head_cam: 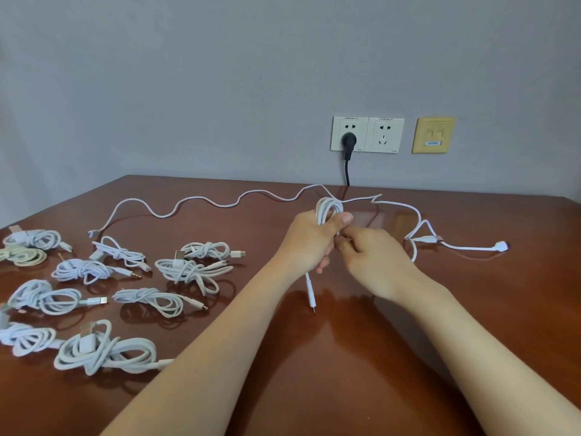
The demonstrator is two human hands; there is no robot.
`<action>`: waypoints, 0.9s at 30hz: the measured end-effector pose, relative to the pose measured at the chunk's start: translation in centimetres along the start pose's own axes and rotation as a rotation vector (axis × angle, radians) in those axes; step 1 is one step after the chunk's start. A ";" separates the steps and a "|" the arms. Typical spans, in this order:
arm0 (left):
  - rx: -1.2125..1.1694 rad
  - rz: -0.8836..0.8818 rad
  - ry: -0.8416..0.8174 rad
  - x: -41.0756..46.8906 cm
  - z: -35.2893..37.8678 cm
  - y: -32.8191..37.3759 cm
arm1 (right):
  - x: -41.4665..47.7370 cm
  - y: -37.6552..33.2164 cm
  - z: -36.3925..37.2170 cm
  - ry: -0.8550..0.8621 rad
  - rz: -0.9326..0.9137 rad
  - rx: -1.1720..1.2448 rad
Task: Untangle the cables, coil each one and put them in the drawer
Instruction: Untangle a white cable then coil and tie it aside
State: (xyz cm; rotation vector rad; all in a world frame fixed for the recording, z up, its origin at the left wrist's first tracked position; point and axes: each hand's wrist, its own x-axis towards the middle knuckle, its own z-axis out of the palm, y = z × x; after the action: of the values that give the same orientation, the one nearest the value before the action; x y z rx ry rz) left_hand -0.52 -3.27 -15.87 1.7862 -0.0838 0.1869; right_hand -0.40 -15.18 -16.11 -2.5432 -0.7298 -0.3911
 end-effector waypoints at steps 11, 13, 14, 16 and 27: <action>0.397 -0.044 0.086 0.4 -0.3 -0.8 | -0.5 -0.6 0.1 -0.006 -0.030 -0.146; 0.461 -0.039 0.110 0.5 -0.5 -0.9 | -0.6 -0.6 0.2 -0.016 -0.051 -0.148; 0.468 -0.030 0.129 0.7 -0.6 -1.1 | -0.5 -0.6 0.2 -0.019 -0.061 -0.141; 0.363 -0.040 0.144 1.1 -0.7 -1.5 | -0.5 -0.5 0.3 -0.020 -0.070 -0.112; -0.532 -0.269 0.066 1.3 -0.4 -0.8 | -0.1 0.2 1.0 0.019 -0.073 0.156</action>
State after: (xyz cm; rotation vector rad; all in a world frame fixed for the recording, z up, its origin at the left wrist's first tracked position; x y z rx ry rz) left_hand 0.88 -2.70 -16.29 1.2439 0.1431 0.0232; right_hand -0.26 -14.87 -17.05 -2.3694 -0.8153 -0.3673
